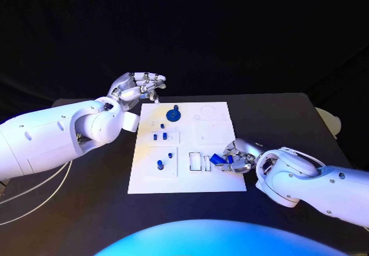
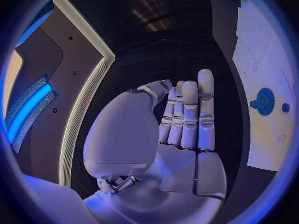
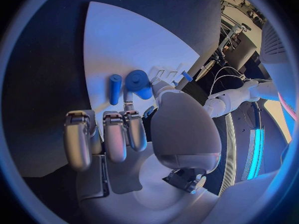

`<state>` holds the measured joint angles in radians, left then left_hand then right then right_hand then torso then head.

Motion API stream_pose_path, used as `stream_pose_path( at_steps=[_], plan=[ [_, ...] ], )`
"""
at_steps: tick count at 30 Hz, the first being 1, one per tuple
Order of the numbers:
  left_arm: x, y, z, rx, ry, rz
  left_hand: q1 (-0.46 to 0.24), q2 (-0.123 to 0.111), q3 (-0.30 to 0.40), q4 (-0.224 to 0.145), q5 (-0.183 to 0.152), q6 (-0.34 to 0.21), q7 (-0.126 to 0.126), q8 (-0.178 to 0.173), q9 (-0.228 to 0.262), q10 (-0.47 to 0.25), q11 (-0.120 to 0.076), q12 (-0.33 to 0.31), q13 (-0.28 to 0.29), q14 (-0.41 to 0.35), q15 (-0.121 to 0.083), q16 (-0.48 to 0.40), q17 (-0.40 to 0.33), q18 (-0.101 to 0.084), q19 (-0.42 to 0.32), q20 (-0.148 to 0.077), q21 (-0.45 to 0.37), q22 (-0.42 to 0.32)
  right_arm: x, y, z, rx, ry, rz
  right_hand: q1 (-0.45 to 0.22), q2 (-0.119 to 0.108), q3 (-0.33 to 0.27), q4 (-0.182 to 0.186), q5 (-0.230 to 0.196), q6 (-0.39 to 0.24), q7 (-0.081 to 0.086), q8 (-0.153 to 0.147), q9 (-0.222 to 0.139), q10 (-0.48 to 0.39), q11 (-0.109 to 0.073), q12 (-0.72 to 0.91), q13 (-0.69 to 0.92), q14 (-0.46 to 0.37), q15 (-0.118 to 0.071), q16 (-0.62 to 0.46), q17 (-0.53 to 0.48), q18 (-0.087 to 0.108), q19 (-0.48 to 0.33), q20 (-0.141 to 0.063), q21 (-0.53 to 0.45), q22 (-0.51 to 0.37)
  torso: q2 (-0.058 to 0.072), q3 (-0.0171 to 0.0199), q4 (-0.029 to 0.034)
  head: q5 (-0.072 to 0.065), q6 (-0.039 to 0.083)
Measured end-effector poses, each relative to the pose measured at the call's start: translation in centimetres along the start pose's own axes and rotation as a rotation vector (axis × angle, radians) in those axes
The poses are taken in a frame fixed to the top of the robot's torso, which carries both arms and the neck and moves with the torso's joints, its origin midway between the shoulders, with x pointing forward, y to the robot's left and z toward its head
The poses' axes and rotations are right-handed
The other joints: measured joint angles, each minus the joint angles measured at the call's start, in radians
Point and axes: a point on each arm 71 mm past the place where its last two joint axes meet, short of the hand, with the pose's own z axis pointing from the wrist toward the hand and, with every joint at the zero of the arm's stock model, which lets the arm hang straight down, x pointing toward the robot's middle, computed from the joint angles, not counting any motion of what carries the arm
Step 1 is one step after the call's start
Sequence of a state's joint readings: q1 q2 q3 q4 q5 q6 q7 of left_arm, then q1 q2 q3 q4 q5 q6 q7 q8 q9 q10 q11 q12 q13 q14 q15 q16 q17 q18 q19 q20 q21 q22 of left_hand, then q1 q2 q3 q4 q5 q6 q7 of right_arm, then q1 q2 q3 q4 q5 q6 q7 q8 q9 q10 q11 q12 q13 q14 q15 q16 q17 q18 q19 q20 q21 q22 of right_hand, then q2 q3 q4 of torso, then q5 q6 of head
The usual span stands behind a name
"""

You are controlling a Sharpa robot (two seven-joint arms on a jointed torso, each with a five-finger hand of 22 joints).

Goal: Assemble the parts on the task board

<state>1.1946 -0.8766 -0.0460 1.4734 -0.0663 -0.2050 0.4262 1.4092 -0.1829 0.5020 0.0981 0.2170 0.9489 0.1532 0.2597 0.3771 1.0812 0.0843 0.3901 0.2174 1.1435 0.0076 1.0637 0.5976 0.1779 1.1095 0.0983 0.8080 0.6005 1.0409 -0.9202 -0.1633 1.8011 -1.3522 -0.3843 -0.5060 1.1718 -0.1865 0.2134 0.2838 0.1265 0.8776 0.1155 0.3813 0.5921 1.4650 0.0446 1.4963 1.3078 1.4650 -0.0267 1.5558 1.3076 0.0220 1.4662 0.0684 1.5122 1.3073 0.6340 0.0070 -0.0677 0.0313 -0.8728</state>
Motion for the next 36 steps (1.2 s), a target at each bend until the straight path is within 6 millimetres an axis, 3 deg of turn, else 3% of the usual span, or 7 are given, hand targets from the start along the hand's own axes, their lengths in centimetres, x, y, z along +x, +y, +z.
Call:
stream_pose_path(
  at_steps=[7, 15, 18, 24, 30, 36],
  plan=[
    [-0.1, 0.1, 0.0, -0.001, -0.001, 0.0, 0.0, 0.0, 0.0, 0.0, 0.0, 0.0, 0.0, 0.0, 0.0, 0.0, 0.0, 0.0, 0.0, 0.0, 0.0, 0.0, 0.0, 0.0, 0.0, 0.0, 0.0, 0.0, 0.1, 0.3, 0.1, -0.016, -0.001, -0.028, 0.045, 0.023, -0.002, -0.003, 0.0, 0.017, -0.009, 0.01, 0.003, 0.0, -0.007, 0.0, 0.0, 0.004, -0.004, 0.0, 0.0, 0.0, 0.0, 0.0, 0.004, 0.001, 0.0, 0.0001, 0.0016, -0.002, 0.0],
    [-0.1, 0.1, 0.0, -0.002, -0.002, 0.001, 0.0, 0.0, 0.0, 0.0, 0.0, 0.0, 0.0, 0.0, 0.0, 0.0, 0.0, 0.0, 0.0, 0.0, 0.0, 0.0, 0.0, 0.0, 0.0, 0.0, 0.0, 0.0, 0.2, 0.3, -0.4, -0.027, -0.027, -0.029, 0.082, 0.06, 0.021, -0.007, 0.035, 0.032, -0.01, 0.014, -0.005, 0.002, -0.016, 0.0, 0.0, 0.003, -0.012, 0.0, 0.0, 0.0, 0.0, 0.0, 0.008, 0.001, 0.0, 0.0002, 0.0003, -0.002, 0.0],
    [-0.2, 0.1, 0.0, -0.002, -0.003, 0.001, 0.0, 0.0, 0.0, 0.0, 0.0, 0.0, 0.0, 0.0, 0.0, 0.0, 0.0, 0.0, 0.001, -0.004, 0.003, 0.0, -0.001, 0.0, 0.0, 0.0, 0.0, 0.0, -0.1, 0.3, -0.8, -0.032, -0.045, -0.019, 0.091, 0.061, 0.037, -0.008, 0.05, 0.037, -0.005, 0.016, -0.005, 0.002, -0.023, 0.0, 0.0, 0.002, -0.018, 0.0, 0.0, 0.0, 0.0, -0.008, 0.008, 0.001, 0.0, 0.0, 0.0, -0.003, 0.0],
    [-0.1, 0.1, 0.0, -0.003, -0.003, 0.001, 0.0, 0.0, 0.0, 0.0, 0.0, 0.0, 0.0, 0.0, 0.0, -0.003, -0.003, 0.0, 0.001, -0.004, 0.003, 0.0, -0.001, 0.0, 0.0, 0.0, -0.004, 0.0, -2.0, 1.7, -1.4, -0.074, -0.11, 0.007, 0.091, 0.061, 0.048, 0.0, 0.076, 0.037, -0.005, 0.017, -0.005, -0.002, -0.027, 0.005, 0.0, 0.0, -0.022, 0.0, 0.0, 0.0, -0.003, -0.011, 0.015, 0.001, -0.001, -0.0003, 0.0005, -0.004, 0.0],
    [0.0, 0.2, 0.0, -0.004, -0.001, 0.0, 0.0, 0.0, 0.0, 0.0, 0.0, 0.0, 0.0, 0.0, 0.0, -0.004, -0.004, 0.0, 0.001, -0.004, 0.003, 0.0, -0.001, 0.0, 0.0, 0.0, -0.004, 0.0, -2.5, 3.1, -1.4, -0.103, -0.123, 0.032, 0.09, 0.063, 0.052, 0.004, 0.099, 0.037, -0.005, 0.017, -0.005, -0.002, -0.027, 0.009, 0.0, 0.0, -0.022, 0.0, 0.0, 0.0, 0.0, -0.015, 0.02, 0.001, -0.001, -0.0006, 0.0014, -0.006, 0.001],
    [0.2, 0.2, 0.1, -0.004, 0.004, -0.003, 0.0, 0.0, 0.0, 0.0, 0.0, 0.0, 0.0, 0.0, 0.0, -0.004, -0.004, 0.0, 0.001, -0.004, 0.003, 0.0, -0.001, 0.0, 0.0, 0.0, -0.004, -0.001, -1.7, 5.0, -0.4, -0.13, -0.087, 0.053, 0.061, 0.091, 0.052, 0.004, 0.106, 0.041, 0.0, 0.017, -0.005, -0.002, -0.027, 0.009, 0.0, 0.0, -0.022, 0.0, 0.0, 0.0, 0.0, -0.015, 0.019, 0.0, 0.001, -0.0011, 0.0023, -0.008, 0.001]
  ],
)
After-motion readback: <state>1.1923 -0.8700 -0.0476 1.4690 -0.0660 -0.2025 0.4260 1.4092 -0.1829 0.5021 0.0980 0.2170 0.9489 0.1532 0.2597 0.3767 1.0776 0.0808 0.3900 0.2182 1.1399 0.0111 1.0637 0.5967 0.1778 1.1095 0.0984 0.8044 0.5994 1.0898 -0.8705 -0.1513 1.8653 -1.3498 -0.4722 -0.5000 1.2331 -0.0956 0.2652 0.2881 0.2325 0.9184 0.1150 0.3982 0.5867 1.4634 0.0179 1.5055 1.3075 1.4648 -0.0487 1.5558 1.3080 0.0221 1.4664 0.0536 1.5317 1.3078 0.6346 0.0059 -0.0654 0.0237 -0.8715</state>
